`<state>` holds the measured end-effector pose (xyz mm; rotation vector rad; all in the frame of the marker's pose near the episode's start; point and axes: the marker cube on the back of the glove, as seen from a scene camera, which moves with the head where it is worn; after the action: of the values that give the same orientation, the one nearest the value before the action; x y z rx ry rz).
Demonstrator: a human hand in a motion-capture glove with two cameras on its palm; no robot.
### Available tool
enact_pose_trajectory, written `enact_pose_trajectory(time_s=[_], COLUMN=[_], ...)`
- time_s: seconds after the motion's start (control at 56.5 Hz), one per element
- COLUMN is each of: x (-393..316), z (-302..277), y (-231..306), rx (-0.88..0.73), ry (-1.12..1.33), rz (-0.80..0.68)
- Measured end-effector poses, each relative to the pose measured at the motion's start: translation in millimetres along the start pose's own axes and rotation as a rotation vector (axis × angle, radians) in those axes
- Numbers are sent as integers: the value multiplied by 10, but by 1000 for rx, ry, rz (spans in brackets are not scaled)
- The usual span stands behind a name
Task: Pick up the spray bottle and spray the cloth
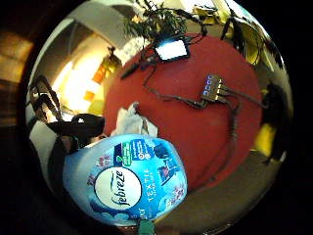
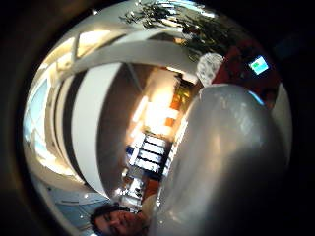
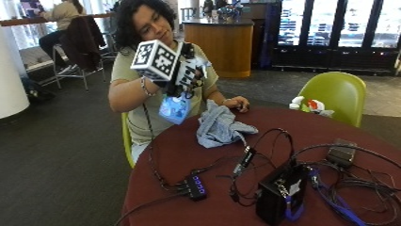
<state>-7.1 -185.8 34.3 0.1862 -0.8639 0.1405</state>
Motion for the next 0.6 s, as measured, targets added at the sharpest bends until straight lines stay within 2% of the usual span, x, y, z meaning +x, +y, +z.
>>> enact_pose_trajectory(time_s=[0.124, 0.354, 0.602], x=[-287, -337, -11], z=[224, 869, 1650], y=[-23, -26, 33], rx=[-318, -748, -1044], ry=[227, 573, 830], rz=[87, 235, 385])
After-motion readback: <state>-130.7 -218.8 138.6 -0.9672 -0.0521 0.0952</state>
